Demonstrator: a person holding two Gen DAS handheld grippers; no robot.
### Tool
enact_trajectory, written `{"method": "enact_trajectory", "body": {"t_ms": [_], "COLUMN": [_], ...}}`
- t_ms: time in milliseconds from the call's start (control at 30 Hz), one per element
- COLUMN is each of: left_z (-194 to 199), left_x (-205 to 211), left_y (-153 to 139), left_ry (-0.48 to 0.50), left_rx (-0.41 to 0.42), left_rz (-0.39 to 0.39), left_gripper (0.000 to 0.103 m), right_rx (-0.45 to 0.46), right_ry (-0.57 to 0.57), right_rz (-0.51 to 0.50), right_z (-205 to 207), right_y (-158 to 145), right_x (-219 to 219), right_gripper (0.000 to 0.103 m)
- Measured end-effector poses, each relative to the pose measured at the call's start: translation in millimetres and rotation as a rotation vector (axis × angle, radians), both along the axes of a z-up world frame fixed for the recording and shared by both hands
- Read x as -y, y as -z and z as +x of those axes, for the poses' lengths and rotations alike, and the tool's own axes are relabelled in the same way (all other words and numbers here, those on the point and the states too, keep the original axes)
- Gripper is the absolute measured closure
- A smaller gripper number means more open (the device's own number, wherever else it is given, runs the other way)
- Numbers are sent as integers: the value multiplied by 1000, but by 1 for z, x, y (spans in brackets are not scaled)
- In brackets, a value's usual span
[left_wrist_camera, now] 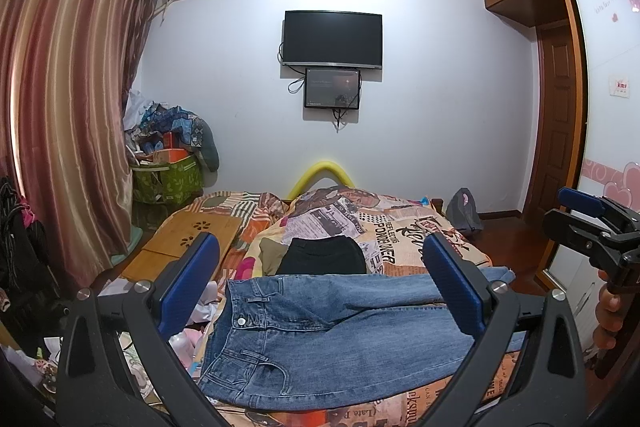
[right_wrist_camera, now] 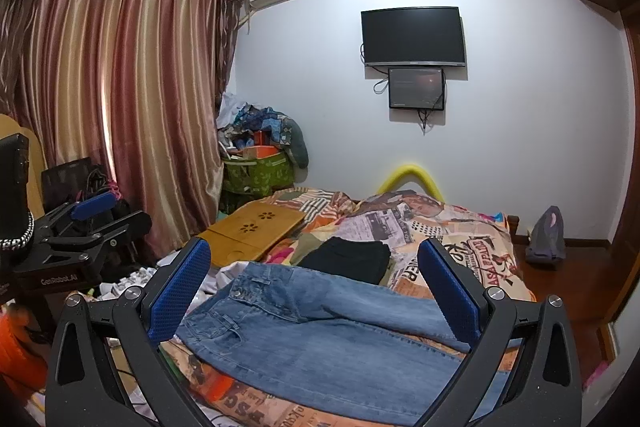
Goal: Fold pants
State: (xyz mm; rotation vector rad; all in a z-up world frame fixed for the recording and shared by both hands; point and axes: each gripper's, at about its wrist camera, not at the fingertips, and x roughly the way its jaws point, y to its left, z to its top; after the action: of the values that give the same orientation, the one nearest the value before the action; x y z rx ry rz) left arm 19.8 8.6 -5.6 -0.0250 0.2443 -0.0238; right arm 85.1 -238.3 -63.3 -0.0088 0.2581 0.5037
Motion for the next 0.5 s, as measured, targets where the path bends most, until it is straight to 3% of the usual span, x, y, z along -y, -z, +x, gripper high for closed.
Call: {"method": "enact_trajectory", "body": {"t_ms": [500], "left_z": [-2], "left_x": [2], "left_y": [2], "left_ry": [-2], "left_rx": [2], "left_rz": [-1], "left_gripper": [0], "right_rx": [5], "right_ry": [-7], "right_rz": [1], "right_z": [-1], "right_y": [-1], "right_x": [-3], "right_gripper": [0]}}
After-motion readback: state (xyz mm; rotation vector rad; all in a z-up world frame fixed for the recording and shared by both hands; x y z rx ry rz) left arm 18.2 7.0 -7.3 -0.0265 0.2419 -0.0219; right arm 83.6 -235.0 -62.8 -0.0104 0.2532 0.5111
